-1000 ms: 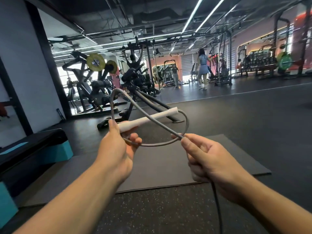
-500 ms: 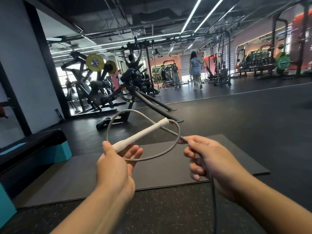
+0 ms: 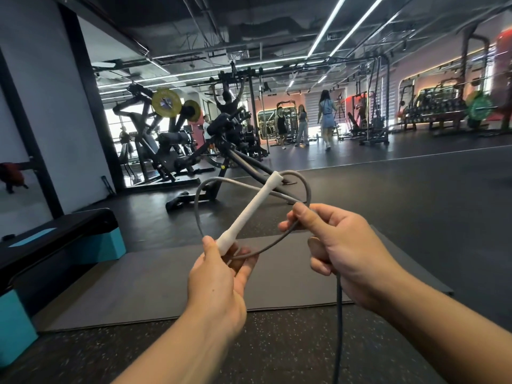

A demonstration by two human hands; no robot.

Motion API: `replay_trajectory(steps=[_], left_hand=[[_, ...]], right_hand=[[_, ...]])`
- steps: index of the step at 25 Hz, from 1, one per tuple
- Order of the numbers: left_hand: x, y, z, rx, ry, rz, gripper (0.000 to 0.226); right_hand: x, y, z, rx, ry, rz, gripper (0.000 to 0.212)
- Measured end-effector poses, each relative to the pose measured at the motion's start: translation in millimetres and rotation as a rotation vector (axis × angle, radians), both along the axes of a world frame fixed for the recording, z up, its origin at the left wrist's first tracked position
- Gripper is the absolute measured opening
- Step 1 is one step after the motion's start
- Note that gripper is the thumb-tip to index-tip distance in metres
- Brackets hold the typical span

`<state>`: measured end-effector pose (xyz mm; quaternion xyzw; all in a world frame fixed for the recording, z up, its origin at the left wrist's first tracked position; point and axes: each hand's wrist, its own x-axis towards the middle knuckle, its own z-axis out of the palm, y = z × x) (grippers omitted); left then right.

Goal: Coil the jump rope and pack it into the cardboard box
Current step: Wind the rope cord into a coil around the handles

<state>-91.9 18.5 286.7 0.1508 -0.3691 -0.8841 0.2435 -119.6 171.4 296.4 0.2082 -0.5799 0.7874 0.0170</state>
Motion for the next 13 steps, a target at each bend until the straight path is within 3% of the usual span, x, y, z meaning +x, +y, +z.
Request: replay_trajectory(steps=[13], left_hand=[[-5, -38, -9, -0.206, -0.020, -0.176, 0.040]], right_hand=[[-14, 4, 22, 0.148, 0.079, -0.033, 0.025]])
